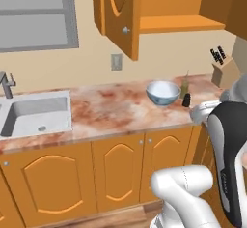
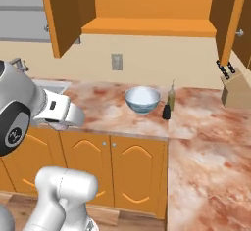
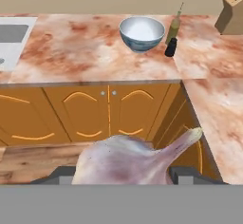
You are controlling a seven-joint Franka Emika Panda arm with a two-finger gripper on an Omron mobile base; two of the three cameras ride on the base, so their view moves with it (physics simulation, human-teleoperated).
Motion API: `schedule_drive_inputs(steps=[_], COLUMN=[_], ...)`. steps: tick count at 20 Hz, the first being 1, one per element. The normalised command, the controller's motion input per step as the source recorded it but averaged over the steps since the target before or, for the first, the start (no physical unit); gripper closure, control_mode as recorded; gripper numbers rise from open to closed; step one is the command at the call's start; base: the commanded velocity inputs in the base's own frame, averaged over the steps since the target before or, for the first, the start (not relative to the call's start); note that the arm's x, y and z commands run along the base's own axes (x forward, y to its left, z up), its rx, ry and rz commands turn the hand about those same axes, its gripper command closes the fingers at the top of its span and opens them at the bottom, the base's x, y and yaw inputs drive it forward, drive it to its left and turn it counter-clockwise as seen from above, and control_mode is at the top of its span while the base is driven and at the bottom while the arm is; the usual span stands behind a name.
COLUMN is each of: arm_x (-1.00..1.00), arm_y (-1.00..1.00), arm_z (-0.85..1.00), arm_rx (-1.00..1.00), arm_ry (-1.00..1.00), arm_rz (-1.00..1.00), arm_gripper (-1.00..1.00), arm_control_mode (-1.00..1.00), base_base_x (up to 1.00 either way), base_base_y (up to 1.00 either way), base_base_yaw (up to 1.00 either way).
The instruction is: Retrieve the bottle and the shaker from the cabinet and place them next to the mixing bowl on the counter. Then add garlic from the fridge to the mixing bowl.
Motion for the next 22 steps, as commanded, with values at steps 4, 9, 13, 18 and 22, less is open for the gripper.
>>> schedule_drive_inputs(steps=[4, 9, 13, 18, 22], arm_x=[0.00, 0.00, 0.00, 0.00, 0.00], arm_y=[0.00, 0.00, 0.00, 0.00, 0.00], arm_z=[0.00, 0.00, 0.00, 0.00, 0.00], arm_rx=[0.00, 0.00, 0.00, 0.00, 0.00], arm_ry=[0.00, 0.00, 0.00, 0.00, 0.00], arm_rz=[0.00, 0.00, 0.00, 0.00, 0.00], arm_gripper=[1.00, 1.00, 1.00, 1.00, 1.00], arm_control_mode=[1.00, 1.00, 1.00, 1.00, 1.00], base_base_x=[0.69, 0.37, 0.30, 0.67, 0.74], base_base_y=[-0.29, -0.58, -0.44, -0.07, 0.00], base_base_yaw=[0.00, 0.00, 0.00, 0.00, 0.00])
